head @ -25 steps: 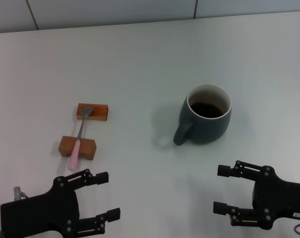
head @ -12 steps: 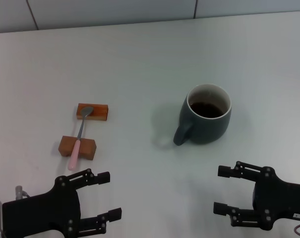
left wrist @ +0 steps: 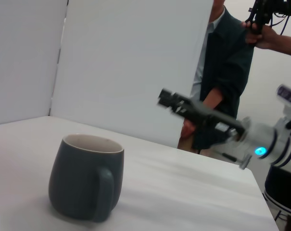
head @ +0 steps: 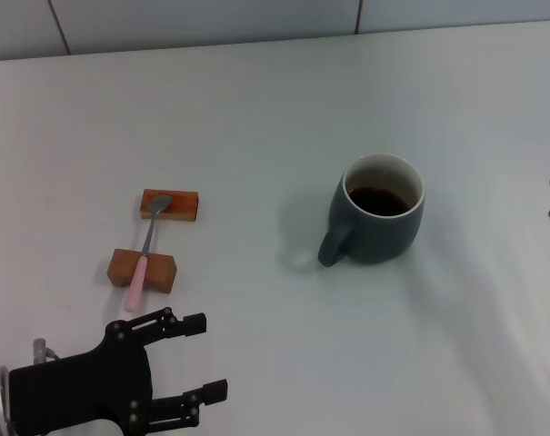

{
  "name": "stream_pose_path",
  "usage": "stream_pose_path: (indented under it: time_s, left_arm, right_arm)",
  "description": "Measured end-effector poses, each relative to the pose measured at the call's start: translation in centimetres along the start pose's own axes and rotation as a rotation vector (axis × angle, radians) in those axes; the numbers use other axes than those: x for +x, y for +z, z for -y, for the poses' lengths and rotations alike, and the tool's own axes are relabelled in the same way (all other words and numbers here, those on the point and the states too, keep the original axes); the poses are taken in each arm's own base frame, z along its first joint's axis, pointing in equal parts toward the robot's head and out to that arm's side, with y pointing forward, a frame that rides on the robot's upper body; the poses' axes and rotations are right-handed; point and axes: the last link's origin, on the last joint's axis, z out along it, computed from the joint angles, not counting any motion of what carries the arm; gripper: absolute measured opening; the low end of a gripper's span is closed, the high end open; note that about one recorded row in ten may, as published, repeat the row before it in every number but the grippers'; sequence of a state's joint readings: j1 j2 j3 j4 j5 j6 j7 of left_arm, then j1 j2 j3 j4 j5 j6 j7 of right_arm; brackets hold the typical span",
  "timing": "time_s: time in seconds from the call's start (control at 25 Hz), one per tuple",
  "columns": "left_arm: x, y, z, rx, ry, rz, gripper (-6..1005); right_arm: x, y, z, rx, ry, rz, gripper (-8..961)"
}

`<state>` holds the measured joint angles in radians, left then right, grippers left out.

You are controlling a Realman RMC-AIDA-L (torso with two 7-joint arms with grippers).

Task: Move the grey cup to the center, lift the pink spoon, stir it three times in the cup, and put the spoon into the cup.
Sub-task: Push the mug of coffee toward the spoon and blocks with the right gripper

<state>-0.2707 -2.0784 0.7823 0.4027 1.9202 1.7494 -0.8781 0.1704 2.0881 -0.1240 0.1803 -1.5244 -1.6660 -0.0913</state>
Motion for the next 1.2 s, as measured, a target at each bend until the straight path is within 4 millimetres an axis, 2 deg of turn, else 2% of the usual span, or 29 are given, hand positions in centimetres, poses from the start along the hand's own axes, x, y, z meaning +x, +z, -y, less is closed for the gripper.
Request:
stream_pose_path:
  time_s: [0.12,0.2,0.36,0.52,0.76,1.2]
  left_arm:
    - [0.0,0.1,0.0,-0.003,0.002,0.0,790]
    - [0.0,0.2,0.0,-0.007,0.003,0.001,790]
    - [-0.1,0.4,0.1,-0.01,0.006,0.016,789]
    - [-0.2,0.5,0.0,-0.014,0.003,0.017,788]
    - [-0.2,0.5,0.0,-0.018,0.004,0.014,787]
    - [0.0,0.5,0.0,-0.022,0.005,0.012,785]
  right_arm:
    - [1.0,1.0,-0.7,0.051,-0.051,-0.075,558]
    - [2.1,2.8,-1.6,0.036,-0.063,-0.156,461]
    - [2.2,4.3,-2.6,-0.005,-0.048,-0.173,241]
    - [2.0,5.4,-3.9,-0.057,-0.034,-0.168,161]
    - [2.0,6.1,-5.4,-0.12,-0.025,-0.173,42]
    - [2.2,7.4,-7.7,-0.217,0.008,-0.219,34]
